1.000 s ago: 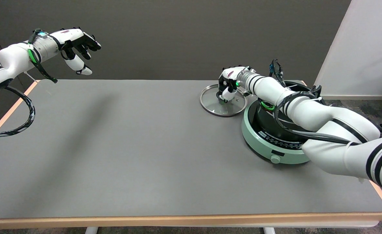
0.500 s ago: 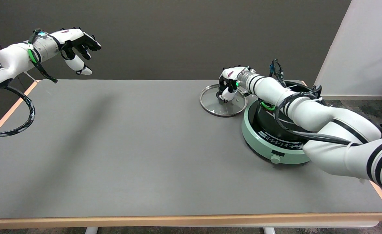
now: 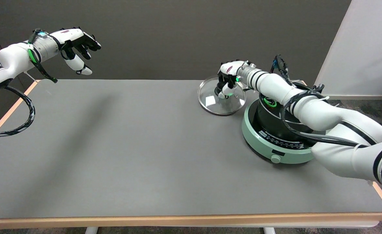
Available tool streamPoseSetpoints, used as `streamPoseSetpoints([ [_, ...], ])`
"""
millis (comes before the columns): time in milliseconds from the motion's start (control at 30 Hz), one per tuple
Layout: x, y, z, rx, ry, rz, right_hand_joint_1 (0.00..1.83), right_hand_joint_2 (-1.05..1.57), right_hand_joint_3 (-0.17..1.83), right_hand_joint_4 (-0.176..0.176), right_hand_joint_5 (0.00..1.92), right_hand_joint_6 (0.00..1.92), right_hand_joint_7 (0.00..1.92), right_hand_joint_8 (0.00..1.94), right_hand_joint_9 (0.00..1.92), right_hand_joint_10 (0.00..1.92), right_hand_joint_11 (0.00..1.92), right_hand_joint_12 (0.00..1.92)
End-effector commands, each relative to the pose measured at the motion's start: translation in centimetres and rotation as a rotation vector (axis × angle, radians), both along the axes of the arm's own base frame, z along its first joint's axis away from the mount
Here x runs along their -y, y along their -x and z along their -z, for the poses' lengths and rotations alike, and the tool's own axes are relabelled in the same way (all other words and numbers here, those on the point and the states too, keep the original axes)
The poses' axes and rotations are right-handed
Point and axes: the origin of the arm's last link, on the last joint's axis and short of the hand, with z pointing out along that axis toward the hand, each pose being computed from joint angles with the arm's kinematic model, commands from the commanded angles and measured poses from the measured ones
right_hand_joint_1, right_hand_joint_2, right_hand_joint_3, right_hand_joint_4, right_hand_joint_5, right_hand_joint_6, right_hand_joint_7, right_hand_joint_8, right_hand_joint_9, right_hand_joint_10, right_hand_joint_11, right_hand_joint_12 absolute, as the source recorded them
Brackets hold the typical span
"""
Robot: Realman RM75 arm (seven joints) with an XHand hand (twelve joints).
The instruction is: Pick up the pot lid.
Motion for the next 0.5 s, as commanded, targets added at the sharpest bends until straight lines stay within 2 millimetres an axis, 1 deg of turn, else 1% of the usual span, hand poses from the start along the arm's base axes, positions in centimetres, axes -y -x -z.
streamPoseSetpoints([
  [33, -0.7, -5.1, -0.6, -0.041, -0.100, -0.094, 1.20, 1.05, 0.33, -0.089, 0.69, 1.37, 0.94, 1.25, 0.83, 1.40, 0.54, 1.75],
  [67, -0.7, -5.3, -0.7, -0.045, -0.102, -0.096, 1.20, 1.05, 0.33, -0.089, 0.69, 1.37, 0.94, 1.25, 0.83, 1.40, 0.54, 1.75],
  [100, -0.7, -5.6, -0.7, -0.047, -0.105, -0.101, 1.20, 1.11, 0.21, -0.088, 0.68, 1.37, 0.92, 1.25, 0.85, 1.33, 0.57, 1.69],
  [300, -1.0, -7.2, -0.8, -0.063, -0.124, -0.136, 1.20, 1.09, 0.23, -0.078, 0.70, 1.35, 0.94, 1.23, 0.86, 1.33, 0.66, 1.63],
  [500, -0.9, -7.8, -1.0, -0.054, -0.122, -0.145, 1.20, 1.09, 0.23, -0.075, 0.70, 1.35, 0.94, 1.23, 0.86, 1.33, 0.67, 1.62],
])
